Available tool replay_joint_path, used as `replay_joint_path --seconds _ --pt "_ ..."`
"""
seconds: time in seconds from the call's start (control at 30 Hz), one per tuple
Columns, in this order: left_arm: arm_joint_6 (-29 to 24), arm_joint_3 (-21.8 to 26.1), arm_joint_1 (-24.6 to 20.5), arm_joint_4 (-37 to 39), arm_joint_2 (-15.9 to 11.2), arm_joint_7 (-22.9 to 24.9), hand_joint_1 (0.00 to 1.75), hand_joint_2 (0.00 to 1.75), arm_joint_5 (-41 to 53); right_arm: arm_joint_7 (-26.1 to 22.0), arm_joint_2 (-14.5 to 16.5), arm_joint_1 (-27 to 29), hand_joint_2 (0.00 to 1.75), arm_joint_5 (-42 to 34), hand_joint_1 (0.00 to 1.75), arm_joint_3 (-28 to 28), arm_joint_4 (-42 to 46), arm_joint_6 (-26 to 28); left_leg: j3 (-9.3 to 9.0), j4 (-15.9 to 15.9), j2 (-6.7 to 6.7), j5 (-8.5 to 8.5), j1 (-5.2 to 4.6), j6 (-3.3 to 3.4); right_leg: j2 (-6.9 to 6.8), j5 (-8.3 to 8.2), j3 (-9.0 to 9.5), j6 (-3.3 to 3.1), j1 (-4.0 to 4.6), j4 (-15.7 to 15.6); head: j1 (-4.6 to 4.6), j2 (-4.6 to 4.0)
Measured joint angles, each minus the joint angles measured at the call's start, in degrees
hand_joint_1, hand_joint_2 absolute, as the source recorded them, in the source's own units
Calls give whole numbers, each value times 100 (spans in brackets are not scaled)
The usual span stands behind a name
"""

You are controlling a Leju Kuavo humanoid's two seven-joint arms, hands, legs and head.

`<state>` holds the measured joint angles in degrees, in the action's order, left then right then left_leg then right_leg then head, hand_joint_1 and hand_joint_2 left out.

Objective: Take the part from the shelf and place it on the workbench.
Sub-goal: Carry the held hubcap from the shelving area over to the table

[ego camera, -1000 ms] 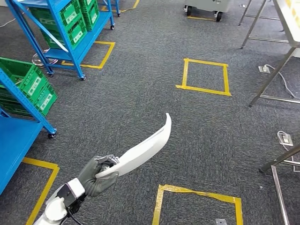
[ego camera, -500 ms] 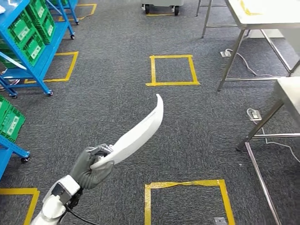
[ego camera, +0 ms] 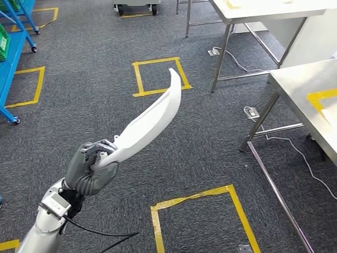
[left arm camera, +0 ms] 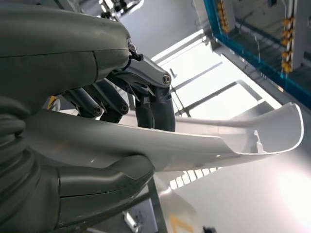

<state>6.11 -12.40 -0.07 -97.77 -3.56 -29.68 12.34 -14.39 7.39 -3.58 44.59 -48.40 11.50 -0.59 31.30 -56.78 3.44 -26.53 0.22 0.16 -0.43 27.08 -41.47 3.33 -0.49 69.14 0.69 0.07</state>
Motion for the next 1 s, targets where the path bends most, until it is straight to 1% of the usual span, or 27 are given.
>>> replay_joint_path --seconds 0.07,0.1,0.13,0.2,0.23,0.27,0.3,0.33,0.37,0.4,0.43,0.47,0.5,0.53,0.57,0.6,0.63,0.7,0.73,0.77,0.8,0.83,0.87,0.9,0.93,0.97,1.0 --pt "97 -7 3 0 -66 23 175 175 9 1 1 -7 0 5 0 -2 0 -15 -47 -10 127 -45 -23 -48 -222 -243 405 -44 19 -700 -4 0" --pt "120 -11 5 0 -93 25 175 175 12 21 2 -13 0 10 0 -2 0 -17 -65 -15 184 -64 -40 -75 -290 -293 511 -79 30 -883 -12 0" --pt "132 -15 7 0 -112 26 175 175 13 57 3 -16 0 15 0 -2 0 -15 -79 -14 235 -74 -54 -101 -294 -294 534 -117 44 -935 -20 0" --pt "149 -25 9 -2 -136 27 175 175 1 165 3 -2 0 28 0 -7 -1 9 -105 -6 310 -102 -48 -161 -152 -309 528 -189 42 -943 -29 0" --pt "178 -27 12 -5 -146 37 175 175 -43 207 2 9 0 36 0 -10 -1 24 -102 -42 243 -148 -34 -192 -86 -314 532 -219 32 -954 -33 0" --pt "226 -29 21 -10 -159 50 175 175 -116 231 2 15 0 40 0 -14 -1 38 -49 -176 120 -251 -22 -221 -21 -322 539 -250 16 -968 -41 0" --pt "294 -30 37 -14 -179 68 175 175 -193 236 3 13 0 45 0 -16 0 45 72 -436 -38 -406 -11 -243 45 -329 547 -278 0 -978 -55 0" --pt "368 -30 58 -16 -203 85 175 175 -232 226 3 4 0 49 0 -18 0 49 254 -803 -182 -585 -8 -253 113 -331 545 -297 -3 -979 -65 0" --pt "430 -31 80 -16 -236 95 175 175 -208 209 4 -5 0 53 0 -19 0 50 468 -1204 -256 -746 -7 -258 188 -333 542 -311 -4 -979 -73 0" --pt "474 -36 97 -15 -274 98 175 175 -126 190 4 -9 0 58 0 -19 -1 49 644 -1510 -288 -824 -7 -259 271 -334 541 -317 -4 -979 -75 0" --pt "497 -46 108 -15 -308 95 175 175 -23 173 4 -7 0 65 0 -19 -1 48 740 -1638 -302 -792 -6 -256 355 -336 542 -316 -5 -978 -74 0" --pt "506 -61 112 -15 -337 87 175 175 62 161 4 -4 0 72 0 -19 -2 47 731 -1549 -317 -650 -2 -249 441 -340 545 -310 -8 -978 -74 0" --pt "506 -78 114 -15 -356 78 175 175 113 154 4 -4 0 80 0 -19 -2 48 617 -1264 -358 -432 7 -243 527 -346 548 -298 -16 -976 -74 0" --pt "496 -93 114 -15 -371 67 175 175 138 146 4 -6 0 93 0 -19 -2 48 452 -888 -483 -215 28 -244 610 -356 545 -279 -22 -975 -75 0" --pt "473 -110 113 -16 -380 51 175 175 146 139 4 -15 0 108 0 -19 -1 46 289 -513 -622 -69 56 -245 695 -362 526 -252 -20 -959 -74 0" --pt "441 -123 113 -16 -386 35 175 175 145 129 5 -22 0 125 0 -19 -1 45 176 -254 -739 9 73 -242 769 -375 500 -219 -21 -955 -70 0" --pt "403 -135 110 -16 -387 20 175 175 132 119 6 -21 0 138 0 -19 -1 46 123 -121 -813 20 81 -229 837 -392 471 -180 -23 -962 -72 0" --pt "354 -149 96 -17 -376 2 175 175 79 107 8 13 0 148 0 -20 -2 56 113 -80 -719 26 64 -156 935 -434 426 -101 -44 -1000 -70 0" --pt "342 -150 85 -19 -367 0 175 175 48 104 9 39 0 148 0 -20 -2 66 110 -67 -652 41 61 -112 844 -422 398 -74 -39 -980 -64 0" --pt "337 -149 78 -22 -359 -2 175 175 27 102 9 54 0 148 0 -21 -2 75 106 -53 -578 54 57 -67 672 -345 333 -54 -29 -871 -42 0" --pt "333 -148 77 -26 -354 -3 175 175 16 100 10 54 0 148 0 -21 -2 81 102 -41 -499 61 53 -30 459 -199 218 -41 -17 -642 -26 0" --pt "330 -148 82 -30 -350 -4 175 175 11 97 12 44 0 148 0 -20 -2 85 101 -40 -422 57 36 -7 250 -1 65 -30 -6 -307 -8 0" --pt "330 -148 89 -33 -349 -6 175 175 11 95 16 28 0 148 0 -19 -3 84 101 -40 -338 51 20 9 148 201 -112 -17 -8 86 1 0" --pt "331 -148 95 -33 -348 -7 175 175 12 92 20 18 0 148 0 -19 -3 84 100 -40 -252 47 8 15 112 340 -256 -8 -11 417 0 0" --pt "331 -149 98 -33 -347 -8 175 175 12 91 24 16 0 148 0 -19 -3 85 98 -41 -168 43 0 19 99 380 -315 -4 -10 586 1 0" --pt "331 -149 99 -33 -347 -8 175 175 12 91 26 21 0 148 0 -19 -4 89 91 -41 -86 36 -5 19 87 315 -259 -6 -9 532 1 0" --pt "332 -150 99 -33 -346 -8 175 175 12 92 26 26 0 149 0 -19 -3 94 79 -42 -10 26 -8 12 53 170 -89 -12 -5 261 1 0"
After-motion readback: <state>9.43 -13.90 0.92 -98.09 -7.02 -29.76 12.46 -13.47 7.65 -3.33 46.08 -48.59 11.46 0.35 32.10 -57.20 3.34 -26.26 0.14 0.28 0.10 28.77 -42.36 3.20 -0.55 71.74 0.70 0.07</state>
